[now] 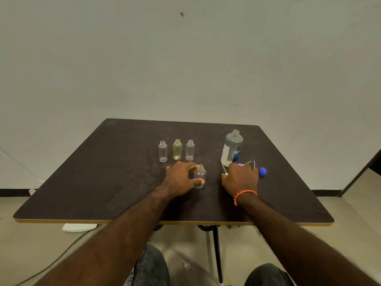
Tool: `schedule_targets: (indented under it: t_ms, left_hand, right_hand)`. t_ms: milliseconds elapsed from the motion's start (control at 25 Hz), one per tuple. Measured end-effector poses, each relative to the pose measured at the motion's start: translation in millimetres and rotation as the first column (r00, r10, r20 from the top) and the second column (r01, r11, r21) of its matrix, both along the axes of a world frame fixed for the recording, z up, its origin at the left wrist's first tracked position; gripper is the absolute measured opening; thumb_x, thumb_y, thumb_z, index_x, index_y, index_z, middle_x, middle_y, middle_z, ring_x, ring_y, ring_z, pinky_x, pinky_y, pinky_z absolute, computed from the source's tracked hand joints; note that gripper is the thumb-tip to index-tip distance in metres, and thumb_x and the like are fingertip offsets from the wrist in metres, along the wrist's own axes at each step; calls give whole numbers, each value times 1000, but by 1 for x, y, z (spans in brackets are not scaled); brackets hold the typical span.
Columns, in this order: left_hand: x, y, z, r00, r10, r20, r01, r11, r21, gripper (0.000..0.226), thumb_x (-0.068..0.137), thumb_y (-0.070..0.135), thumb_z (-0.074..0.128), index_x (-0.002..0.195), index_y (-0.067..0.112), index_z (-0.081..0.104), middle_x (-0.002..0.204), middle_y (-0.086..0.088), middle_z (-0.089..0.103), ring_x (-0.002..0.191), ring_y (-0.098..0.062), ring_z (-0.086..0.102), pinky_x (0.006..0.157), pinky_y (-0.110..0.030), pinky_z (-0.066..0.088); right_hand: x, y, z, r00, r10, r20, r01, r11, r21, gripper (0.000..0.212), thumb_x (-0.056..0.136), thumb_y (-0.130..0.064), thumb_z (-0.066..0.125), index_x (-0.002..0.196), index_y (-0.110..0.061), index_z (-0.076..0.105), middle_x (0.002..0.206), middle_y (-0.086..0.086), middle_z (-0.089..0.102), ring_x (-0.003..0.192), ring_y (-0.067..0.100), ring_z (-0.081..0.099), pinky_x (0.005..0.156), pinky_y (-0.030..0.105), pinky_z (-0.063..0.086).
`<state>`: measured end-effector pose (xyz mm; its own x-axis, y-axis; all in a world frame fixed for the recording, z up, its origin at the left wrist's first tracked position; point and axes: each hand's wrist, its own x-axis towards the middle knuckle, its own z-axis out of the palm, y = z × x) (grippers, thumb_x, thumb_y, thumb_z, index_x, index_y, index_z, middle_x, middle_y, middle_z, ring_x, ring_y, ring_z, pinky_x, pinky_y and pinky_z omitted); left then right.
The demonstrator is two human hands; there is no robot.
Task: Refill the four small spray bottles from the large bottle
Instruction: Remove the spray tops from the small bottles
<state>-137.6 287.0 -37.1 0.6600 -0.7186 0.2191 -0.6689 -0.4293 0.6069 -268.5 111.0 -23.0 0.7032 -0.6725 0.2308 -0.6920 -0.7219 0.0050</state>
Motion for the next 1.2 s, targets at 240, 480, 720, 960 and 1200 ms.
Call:
schedule_targets:
  t_ms: [240, 480, 720, 960, 1200]
  left_hand:
    - [0, -2, 0, 1000, 6, 1, -6, 1000, 11, 41, 83, 54, 78, 117, 32, 69, 110, 17, 72, 109, -7, 63, 105, -48, 32]
    - [-2, -2, -1, 1000, 17, 8, -17, 1000, 13, 50, 84, 56, 77, 126, 32, 67, 115, 17, 72, 112, -5, 61, 101, -43, 29]
    - [-4, -1, 0, 1000, 10, 2, -10, 1000, 18, 46, 85, 54, 77, 123, 32, 67, 117, 15, 71, 113, -7, 61, 98, -41, 26]
    - [-5, 0, 1, 1000, 17, 10, -17, 1000, 10, 40, 83, 53, 78, 117, 33, 68, 111, 17, 71, 109, -6, 61, 95, -40, 28]
    - [-3, -1, 2, 1000, 16, 1, -16, 1000, 6, 42, 84, 52, 78, 119, 33, 67, 112, 17, 70, 103, -2, 56, 96, -38, 25]
  right_hand:
    - [-2, -5, 3, 1000, 8, -17, -8, 1000, 12, 60, 86, -70, 54, 117, -19, 63, 116, 6, 70, 114, 28, 61, 99, 49, 47]
    - [-4, -4, 7, 1000, 13, -6, -13, 1000, 17, 65, 86, -73, 52, 122, -18, 59, 116, 6, 70, 115, 29, 62, 99, 50, 48]
    - [-6, -1, 8, 994, 90, -65, -89, 996, 25, 53, 90, -63, 54, 119, -19, 61, 116, 7, 69, 114, 28, 60, 101, 48, 45]
    - [-1, 4, 4, 997, 75, -21, -73, 996, 59, 44, 91, -53, 59, 119, -18, 60, 113, 6, 68, 106, 26, 63, 96, 45, 48]
    - [-1, 3, 4, 997, 71, -18, -71, 997, 7, 54, 91, -62, 56, 121, -17, 60, 114, 6, 69, 108, 26, 64, 97, 45, 50]
